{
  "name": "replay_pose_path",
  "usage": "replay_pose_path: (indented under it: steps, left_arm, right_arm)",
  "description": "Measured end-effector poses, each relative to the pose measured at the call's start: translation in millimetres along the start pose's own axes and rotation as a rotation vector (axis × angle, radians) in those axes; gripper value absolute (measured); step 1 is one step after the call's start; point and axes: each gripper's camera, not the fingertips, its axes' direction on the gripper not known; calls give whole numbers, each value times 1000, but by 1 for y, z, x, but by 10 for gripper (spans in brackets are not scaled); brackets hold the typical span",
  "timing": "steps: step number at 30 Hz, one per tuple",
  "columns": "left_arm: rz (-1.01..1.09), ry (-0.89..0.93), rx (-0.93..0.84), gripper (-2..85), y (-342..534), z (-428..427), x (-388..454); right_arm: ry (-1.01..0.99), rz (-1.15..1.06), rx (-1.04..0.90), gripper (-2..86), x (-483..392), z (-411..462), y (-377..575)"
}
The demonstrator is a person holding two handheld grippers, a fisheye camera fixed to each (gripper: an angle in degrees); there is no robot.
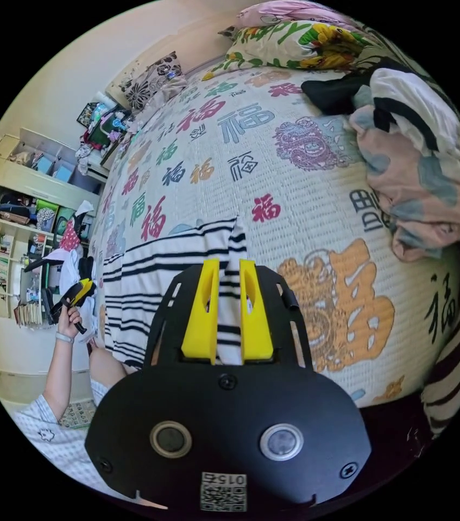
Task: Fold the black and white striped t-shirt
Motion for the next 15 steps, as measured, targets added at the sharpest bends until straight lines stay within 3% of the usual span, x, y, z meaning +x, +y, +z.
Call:
replay_pose_path:
  steps: [8,15]
  left_arm:
    - [-121,113,-86,79,-33,61,-19]
    - [-93,106,-55,14,-41,53,-30]
  right_arm:
    - [-6,13,-157,26,-3,51,-46]
    - [5,29,-79,-6,7,32,-46]
